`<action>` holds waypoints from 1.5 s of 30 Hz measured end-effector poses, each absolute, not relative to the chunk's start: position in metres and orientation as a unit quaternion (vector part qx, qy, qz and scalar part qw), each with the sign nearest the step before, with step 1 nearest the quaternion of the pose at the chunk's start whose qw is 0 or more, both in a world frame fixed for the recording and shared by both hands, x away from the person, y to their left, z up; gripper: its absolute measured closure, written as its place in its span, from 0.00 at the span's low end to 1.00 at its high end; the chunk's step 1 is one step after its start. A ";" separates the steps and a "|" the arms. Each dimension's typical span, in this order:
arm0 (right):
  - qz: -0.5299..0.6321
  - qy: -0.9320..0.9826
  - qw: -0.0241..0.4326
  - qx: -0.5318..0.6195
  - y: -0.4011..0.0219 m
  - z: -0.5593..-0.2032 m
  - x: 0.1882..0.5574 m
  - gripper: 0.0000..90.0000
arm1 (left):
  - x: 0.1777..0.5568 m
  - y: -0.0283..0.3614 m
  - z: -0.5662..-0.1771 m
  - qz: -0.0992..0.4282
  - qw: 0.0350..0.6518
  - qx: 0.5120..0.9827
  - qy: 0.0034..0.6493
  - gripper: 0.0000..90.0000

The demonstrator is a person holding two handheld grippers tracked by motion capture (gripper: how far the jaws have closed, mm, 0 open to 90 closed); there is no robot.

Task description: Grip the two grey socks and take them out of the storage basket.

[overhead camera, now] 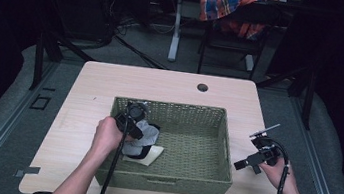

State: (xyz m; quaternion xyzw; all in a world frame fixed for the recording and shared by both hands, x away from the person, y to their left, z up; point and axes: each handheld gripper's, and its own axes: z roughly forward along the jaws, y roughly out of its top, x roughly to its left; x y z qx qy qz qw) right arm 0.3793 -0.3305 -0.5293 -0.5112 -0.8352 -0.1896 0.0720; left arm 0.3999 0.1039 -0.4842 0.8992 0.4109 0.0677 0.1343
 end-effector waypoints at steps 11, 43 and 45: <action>-0.187 -0.836 0.072 -0.510 -0.332 -0.529 0.380 0.09 | 0.398 0.102 -0.485 0.081 0.131 0.905 0.397 0.93; -0.188 -0.836 0.072 -0.510 -0.331 -0.529 0.380 0.09 | 0.383 0.125 -0.435 0.116 0.209 0.887 0.395 0.96; -0.189 -0.836 0.071 -0.510 -0.331 -0.529 0.379 0.09 | 0.382 0.127 -0.432 0.118 0.214 0.885 0.397 0.96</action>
